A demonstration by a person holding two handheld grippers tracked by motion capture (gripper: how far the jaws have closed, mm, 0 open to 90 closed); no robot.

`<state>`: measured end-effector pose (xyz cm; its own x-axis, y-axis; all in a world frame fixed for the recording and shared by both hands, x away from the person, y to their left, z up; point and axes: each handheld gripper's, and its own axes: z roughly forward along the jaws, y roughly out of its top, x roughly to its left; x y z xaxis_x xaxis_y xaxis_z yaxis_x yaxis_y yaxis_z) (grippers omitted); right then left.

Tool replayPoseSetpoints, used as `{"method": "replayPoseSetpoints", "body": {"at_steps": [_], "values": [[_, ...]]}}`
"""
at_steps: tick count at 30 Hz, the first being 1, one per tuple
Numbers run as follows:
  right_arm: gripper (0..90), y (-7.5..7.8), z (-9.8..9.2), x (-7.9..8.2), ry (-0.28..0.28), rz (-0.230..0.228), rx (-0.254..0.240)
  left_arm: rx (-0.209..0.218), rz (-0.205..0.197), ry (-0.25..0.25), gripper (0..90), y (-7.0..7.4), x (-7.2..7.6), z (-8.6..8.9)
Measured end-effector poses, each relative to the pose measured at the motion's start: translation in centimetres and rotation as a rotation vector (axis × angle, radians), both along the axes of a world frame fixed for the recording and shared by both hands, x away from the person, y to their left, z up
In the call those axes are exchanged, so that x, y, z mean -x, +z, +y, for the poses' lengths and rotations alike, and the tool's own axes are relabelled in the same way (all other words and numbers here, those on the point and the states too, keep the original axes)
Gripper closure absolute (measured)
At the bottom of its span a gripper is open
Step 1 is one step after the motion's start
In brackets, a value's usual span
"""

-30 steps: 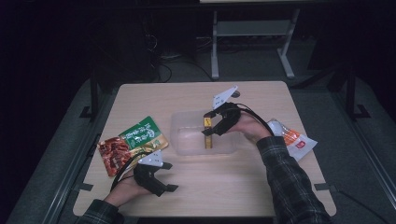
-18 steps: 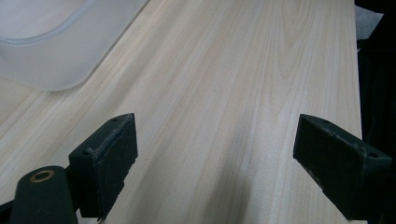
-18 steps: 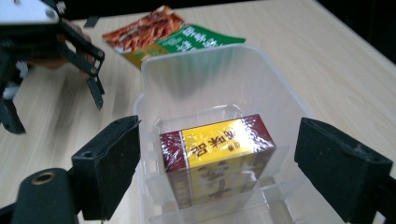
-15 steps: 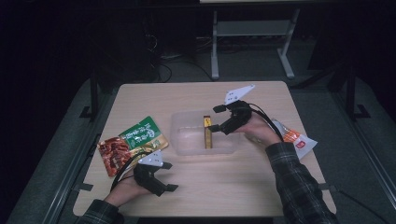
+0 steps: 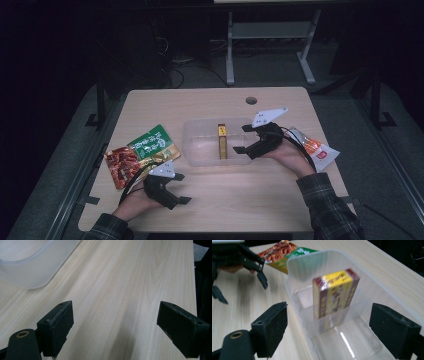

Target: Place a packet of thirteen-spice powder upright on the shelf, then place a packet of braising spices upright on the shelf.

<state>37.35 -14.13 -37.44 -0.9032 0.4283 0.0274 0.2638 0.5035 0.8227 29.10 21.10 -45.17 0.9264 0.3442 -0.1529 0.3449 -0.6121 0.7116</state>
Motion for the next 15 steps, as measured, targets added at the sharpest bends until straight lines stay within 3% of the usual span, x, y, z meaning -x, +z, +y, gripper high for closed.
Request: {"method": "replayPoseSetpoints", "body": {"at_steps": [15], "values": [[14.9, -2.7, -1.9, 5.3, -0.037, 0.017, 0.002, -0.02, -0.002, 0.0, 13.2, 0.1, 0.1, 0.2]]}}
